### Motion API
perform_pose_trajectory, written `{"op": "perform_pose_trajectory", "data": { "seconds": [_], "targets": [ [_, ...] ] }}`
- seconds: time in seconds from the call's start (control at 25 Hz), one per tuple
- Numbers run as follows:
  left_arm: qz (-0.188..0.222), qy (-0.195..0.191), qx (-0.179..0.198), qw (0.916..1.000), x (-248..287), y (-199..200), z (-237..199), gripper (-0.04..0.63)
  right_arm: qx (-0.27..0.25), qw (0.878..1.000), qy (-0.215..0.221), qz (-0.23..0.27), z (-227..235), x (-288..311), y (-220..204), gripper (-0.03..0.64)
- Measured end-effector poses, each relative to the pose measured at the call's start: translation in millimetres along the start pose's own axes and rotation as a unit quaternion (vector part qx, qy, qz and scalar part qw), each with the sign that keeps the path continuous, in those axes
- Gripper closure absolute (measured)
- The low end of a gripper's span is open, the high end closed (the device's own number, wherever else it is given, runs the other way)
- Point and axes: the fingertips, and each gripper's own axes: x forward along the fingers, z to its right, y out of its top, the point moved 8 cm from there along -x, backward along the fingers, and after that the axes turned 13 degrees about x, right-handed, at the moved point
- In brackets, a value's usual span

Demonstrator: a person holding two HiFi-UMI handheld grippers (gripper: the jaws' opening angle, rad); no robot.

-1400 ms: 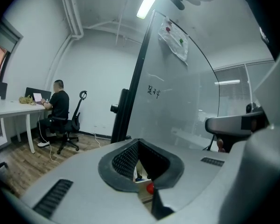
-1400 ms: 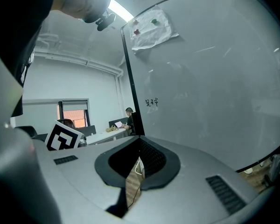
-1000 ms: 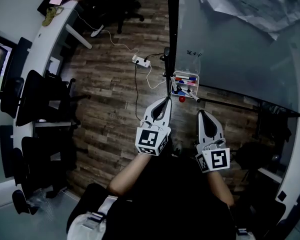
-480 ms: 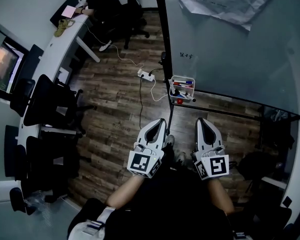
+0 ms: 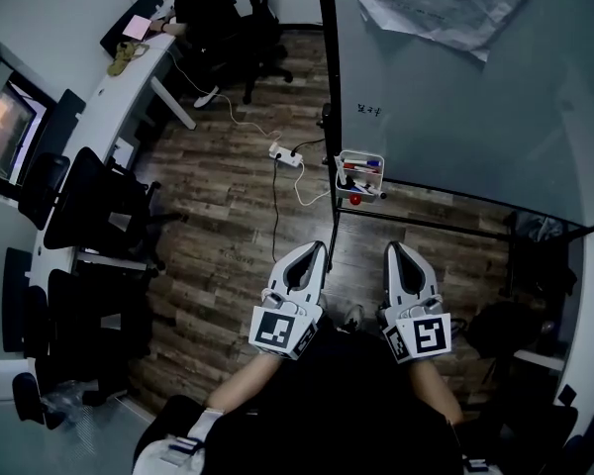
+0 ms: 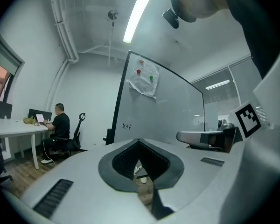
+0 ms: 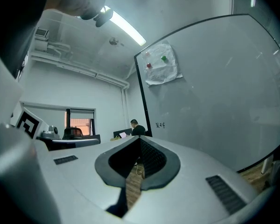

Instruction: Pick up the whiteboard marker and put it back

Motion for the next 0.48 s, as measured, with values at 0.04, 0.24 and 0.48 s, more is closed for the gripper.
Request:
{"op": "perform_pose_trajectory", "data": {
  "seconds": [0.04,0.24,0.48],
  "targets": [
    [0.004,-0.003,-0.007,1.0000,1,0,0,0.588,-0.001,1.000,-0.003,-0.002,-2,0,-1,0.603],
    [0.020,-0.028,-0.018,0.9992,9,0,-3,0.588,-0.006,1.000,-0.020,-0.002,-8,1,-4,0.603],
    [0.024,-0.053,-0.019,0.9981,15,-6,-6,0.588,-0.009,1.000,-0.029,-0.005,-12,10,-9,0.603]
  ]
}}
